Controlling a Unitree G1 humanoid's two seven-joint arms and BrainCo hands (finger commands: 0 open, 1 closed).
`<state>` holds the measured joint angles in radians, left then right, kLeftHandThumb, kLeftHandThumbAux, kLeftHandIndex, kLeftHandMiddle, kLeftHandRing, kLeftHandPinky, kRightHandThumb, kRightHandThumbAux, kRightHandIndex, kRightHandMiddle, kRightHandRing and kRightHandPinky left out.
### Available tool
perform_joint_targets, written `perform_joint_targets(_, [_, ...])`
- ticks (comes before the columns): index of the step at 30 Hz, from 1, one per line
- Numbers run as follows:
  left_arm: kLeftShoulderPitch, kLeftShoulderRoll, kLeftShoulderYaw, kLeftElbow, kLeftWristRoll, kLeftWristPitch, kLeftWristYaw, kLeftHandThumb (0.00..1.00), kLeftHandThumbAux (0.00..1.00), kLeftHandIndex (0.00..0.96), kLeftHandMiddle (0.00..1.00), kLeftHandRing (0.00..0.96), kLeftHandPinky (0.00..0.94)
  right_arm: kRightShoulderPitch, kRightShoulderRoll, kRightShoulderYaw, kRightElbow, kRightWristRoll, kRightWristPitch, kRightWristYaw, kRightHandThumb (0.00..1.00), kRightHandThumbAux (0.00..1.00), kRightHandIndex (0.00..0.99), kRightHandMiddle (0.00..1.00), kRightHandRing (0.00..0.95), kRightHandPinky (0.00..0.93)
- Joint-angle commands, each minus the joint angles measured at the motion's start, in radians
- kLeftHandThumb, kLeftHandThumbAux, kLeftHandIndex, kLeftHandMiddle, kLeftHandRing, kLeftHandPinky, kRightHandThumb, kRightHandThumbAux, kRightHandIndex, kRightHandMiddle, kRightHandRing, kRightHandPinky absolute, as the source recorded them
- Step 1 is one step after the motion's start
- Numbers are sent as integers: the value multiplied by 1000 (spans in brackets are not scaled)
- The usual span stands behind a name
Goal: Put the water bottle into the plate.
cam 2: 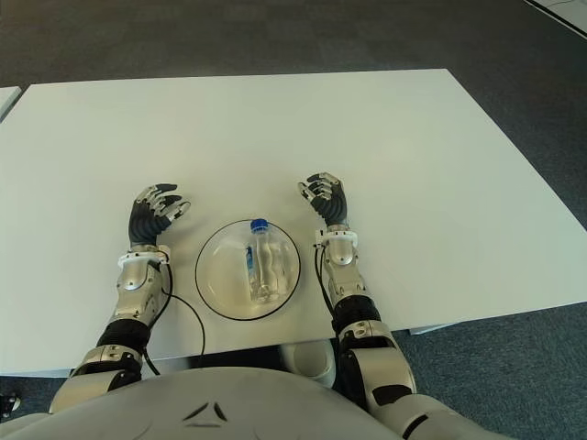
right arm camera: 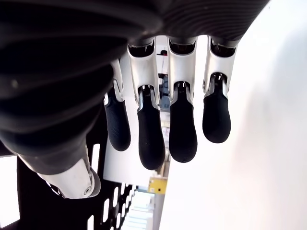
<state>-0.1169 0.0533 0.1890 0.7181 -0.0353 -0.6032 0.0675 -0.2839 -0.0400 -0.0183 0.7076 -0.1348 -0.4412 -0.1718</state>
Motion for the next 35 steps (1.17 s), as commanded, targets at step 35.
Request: perform_joint_targets(35, [-19, 15, 0, 77, 45, 57, 126, 61, 910, 542, 596, 565, 536, 12, 1, 6, 26, 3, 31, 17, 708, 728, 435, 617, 626, 626])
